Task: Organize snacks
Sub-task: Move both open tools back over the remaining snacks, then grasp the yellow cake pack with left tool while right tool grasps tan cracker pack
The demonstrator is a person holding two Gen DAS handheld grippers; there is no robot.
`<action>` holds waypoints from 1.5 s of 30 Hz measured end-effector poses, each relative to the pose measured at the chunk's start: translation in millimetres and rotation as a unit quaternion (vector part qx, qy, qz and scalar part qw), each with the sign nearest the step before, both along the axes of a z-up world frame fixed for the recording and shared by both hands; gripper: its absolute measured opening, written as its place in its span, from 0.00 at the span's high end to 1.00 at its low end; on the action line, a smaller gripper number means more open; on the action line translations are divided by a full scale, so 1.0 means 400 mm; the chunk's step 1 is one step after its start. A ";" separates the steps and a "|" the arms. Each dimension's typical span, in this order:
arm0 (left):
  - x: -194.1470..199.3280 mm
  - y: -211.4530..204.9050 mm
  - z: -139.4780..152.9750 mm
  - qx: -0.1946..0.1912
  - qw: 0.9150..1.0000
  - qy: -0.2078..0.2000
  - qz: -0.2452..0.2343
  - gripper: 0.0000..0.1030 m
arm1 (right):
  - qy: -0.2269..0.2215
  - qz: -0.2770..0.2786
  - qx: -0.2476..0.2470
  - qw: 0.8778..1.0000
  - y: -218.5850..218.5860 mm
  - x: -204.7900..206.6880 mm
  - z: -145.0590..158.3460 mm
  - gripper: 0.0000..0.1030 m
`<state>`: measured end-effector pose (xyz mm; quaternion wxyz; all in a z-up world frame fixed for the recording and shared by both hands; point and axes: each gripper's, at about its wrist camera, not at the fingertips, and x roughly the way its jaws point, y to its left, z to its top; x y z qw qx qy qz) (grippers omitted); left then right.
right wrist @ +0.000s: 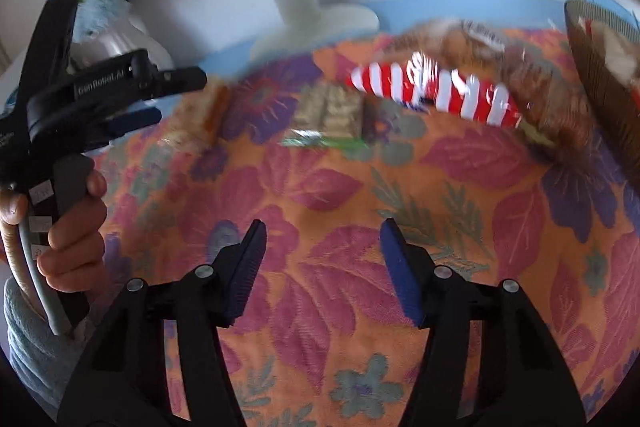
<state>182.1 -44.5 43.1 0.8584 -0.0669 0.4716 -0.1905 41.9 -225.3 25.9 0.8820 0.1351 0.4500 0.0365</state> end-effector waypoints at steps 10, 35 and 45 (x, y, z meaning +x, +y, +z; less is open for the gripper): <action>0.039 -0.028 -0.082 0.012 1.000 -0.005 -0.010 0.13 | 0.021 -0.038 -0.051 0.998 0.028 0.195 -0.005 0.17; 0.021 0.018 -0.075 -0.009 1.000 -0.022 0.018 0.56 | -0.063 0.022 -0.066 0.996 0.043 -0.095 0.018 0.55; -0.127 -0.033 -0.027 0.084 0.996 -0.017 -0.030 0.56 | -0.044 -0.010 -0.037 0.998 -0.043 -0.259 -0.014 0.55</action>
